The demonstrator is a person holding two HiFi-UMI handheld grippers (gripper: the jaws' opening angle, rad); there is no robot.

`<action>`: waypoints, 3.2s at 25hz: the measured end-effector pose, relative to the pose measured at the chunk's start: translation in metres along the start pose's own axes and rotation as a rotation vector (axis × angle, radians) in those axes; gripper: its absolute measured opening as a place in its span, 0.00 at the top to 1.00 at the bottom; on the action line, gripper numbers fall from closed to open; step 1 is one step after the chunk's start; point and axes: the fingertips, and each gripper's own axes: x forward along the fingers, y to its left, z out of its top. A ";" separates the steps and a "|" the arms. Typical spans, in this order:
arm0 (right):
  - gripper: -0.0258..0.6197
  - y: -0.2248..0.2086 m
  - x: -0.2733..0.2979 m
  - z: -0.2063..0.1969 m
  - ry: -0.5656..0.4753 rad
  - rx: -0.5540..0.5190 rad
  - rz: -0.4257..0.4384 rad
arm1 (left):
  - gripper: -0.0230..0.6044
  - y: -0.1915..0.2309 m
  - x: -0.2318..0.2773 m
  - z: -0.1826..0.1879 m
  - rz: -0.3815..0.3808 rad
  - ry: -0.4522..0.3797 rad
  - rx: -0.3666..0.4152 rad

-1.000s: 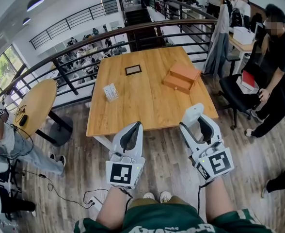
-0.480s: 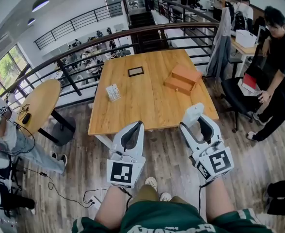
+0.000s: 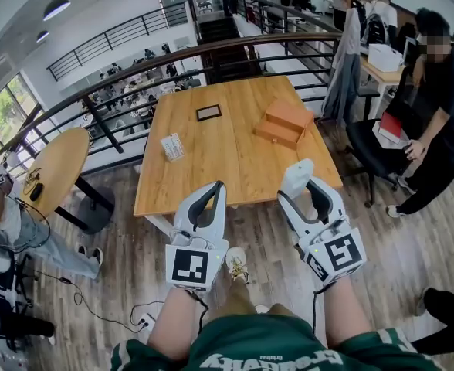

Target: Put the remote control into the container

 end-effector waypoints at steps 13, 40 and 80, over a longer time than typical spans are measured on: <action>0.58 -0.033 0.048 -0.018 0.014 -0.037 -0.033 | 0.96 0.032 0.055 -0.017 -0.014 -0.049 -0.005; 0.58 -0.169 0.228 -0.103 0.148 -0.019 -0.180 | 0.96 0.121 0.290 -0.113 -0.183 -0.065 -0.121; 0.58 -0.265 0.392 -0.156 0.254 -0.026 -0.310 | 0.96 0.210 0.469 -0.186 -0.322 -0.083 -0.196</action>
